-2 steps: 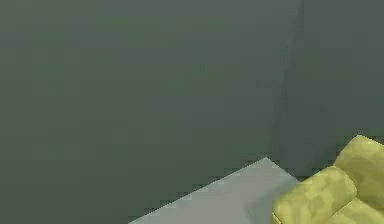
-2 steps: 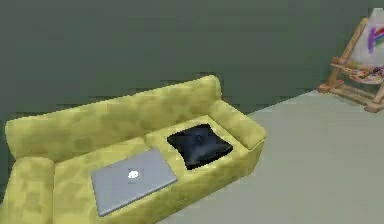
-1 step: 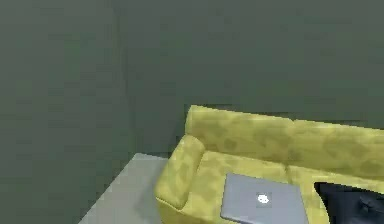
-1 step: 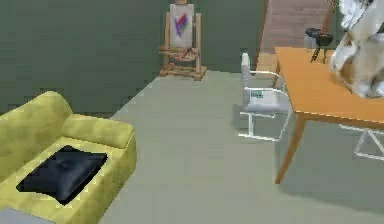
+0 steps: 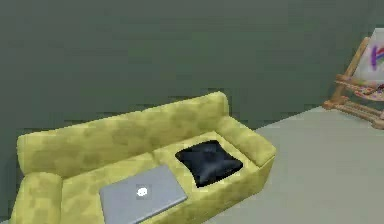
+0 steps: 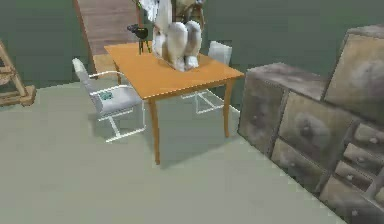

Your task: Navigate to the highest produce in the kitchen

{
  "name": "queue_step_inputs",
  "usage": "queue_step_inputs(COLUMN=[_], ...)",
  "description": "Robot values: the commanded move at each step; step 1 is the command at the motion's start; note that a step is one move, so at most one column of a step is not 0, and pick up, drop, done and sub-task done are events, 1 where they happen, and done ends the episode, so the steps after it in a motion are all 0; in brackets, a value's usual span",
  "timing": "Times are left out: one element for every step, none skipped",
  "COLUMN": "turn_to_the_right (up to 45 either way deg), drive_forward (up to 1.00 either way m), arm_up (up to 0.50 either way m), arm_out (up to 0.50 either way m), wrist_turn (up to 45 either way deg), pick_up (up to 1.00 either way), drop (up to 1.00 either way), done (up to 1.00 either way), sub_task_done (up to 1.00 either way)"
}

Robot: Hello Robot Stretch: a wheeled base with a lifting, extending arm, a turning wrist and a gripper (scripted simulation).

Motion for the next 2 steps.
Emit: queue_step_inputs(turn_to_the_right=[45.0, 0.0], drive_forward=[0.00, 1.00], arm_up=[0.00, 0.00], arm_out=[0.00, 0.00], wrist_turn=[0.0, 0.0], pick_up=[0.00, 0.00], drop=[0.00, 0.00], done=[0.00, 0.00], sub_task_done=[0.00, 0.00])
